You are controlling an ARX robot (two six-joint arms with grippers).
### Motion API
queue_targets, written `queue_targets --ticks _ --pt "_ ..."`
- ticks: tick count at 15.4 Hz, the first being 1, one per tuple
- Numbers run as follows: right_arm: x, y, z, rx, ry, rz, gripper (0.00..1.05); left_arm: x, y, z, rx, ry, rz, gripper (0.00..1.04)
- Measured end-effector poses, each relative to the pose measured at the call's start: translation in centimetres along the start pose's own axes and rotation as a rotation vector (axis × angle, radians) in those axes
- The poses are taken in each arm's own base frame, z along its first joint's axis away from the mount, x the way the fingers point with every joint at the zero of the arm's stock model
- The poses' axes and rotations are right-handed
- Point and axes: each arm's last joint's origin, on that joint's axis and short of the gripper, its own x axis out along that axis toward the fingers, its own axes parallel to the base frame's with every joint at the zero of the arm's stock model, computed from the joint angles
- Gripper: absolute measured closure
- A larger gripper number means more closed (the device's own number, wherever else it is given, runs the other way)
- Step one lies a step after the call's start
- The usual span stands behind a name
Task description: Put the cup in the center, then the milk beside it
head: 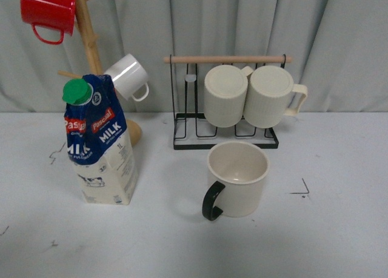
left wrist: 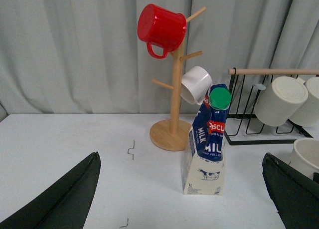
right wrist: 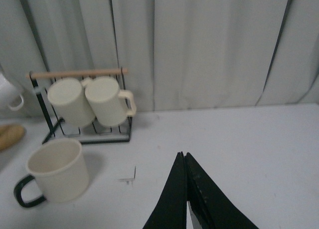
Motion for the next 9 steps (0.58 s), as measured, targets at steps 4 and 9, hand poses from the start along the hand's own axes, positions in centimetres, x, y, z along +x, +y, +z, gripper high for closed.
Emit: queue_targets --ticks 4,9 --pt "0.00 0.00 0.00 0.000 0.000 0.000 0.92 0.00 0.00 -0.01 0.000 0.002 0.000 0.07" --pt "0.00 0.00 0.01 0.000 -0.001 -0.002 0.30 0.30 -0.53 -0.01 0.021 0.270 0.123 0.07"
